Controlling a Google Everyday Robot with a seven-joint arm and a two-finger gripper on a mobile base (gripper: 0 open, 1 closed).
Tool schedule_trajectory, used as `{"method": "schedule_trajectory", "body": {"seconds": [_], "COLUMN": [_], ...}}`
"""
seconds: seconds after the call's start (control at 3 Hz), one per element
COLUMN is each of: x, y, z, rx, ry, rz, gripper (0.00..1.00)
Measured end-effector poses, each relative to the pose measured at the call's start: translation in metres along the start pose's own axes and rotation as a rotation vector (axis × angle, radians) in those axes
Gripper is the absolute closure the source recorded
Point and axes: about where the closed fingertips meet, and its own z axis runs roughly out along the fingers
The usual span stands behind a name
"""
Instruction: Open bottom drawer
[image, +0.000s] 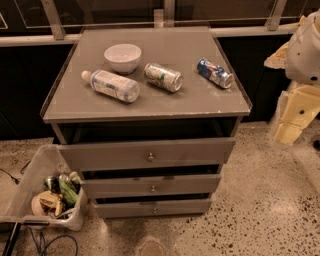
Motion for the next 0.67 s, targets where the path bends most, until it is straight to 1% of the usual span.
{"method": "schedule_trajectory", "body": {"seconds": [0.33, 0.67], "x": [0.0, 0.006], "y": [0.0, 0.014], "z": [0.0, 0.022], "rx": [0.001, -0.019], "ry": [0.0, -0.038], "rz": [0.0, 0.022], "gripper": [0.0, 0.0]}}
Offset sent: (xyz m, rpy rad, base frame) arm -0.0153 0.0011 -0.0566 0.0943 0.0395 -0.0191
